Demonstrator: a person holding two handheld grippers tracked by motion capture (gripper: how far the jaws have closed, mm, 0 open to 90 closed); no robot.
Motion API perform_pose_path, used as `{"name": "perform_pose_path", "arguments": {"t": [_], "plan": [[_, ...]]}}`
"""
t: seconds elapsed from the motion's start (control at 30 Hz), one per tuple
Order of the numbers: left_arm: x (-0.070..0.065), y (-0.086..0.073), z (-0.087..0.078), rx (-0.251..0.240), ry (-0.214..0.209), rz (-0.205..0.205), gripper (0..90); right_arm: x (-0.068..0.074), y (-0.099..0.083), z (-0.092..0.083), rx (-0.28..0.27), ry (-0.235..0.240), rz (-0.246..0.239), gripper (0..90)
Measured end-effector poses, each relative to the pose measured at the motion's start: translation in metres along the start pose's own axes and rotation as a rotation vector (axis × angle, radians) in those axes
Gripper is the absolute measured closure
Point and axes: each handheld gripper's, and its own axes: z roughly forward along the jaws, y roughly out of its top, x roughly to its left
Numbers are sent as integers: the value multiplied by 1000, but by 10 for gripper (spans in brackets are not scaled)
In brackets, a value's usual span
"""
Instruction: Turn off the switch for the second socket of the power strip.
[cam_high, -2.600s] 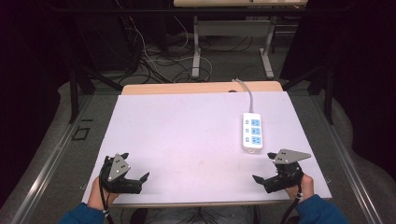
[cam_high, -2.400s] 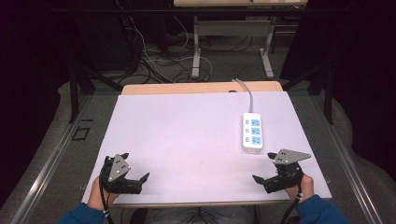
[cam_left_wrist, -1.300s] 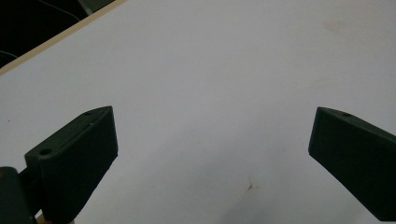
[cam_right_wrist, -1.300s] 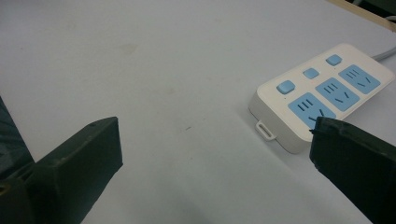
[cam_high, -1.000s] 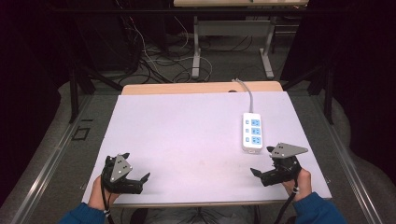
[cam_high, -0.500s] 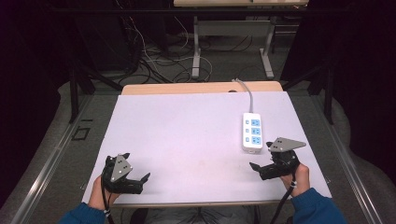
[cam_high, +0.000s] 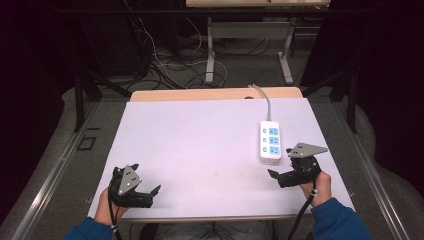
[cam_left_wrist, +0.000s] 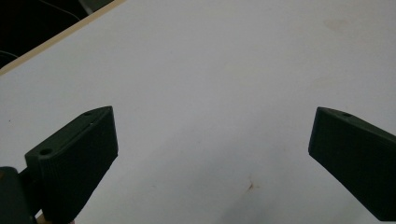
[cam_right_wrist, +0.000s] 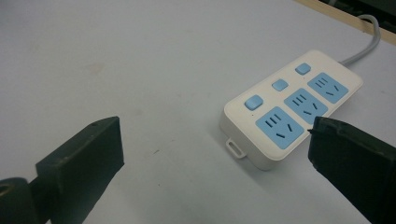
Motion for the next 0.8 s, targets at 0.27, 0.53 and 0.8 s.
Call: {"name": "perform_pose_path", "arguments": {"t": [0.27,0.53,0.8], "plan": [[-1,0,1,-4,0,-2,13,-5,2,3,5,-12,6,31],[-1,0,2,-1,-6,-2,13,-11,6,9,11,-13,13,31],[-1,0,2,-2,-5,2,13,-17,11,15,23,-14,21,31]]}}
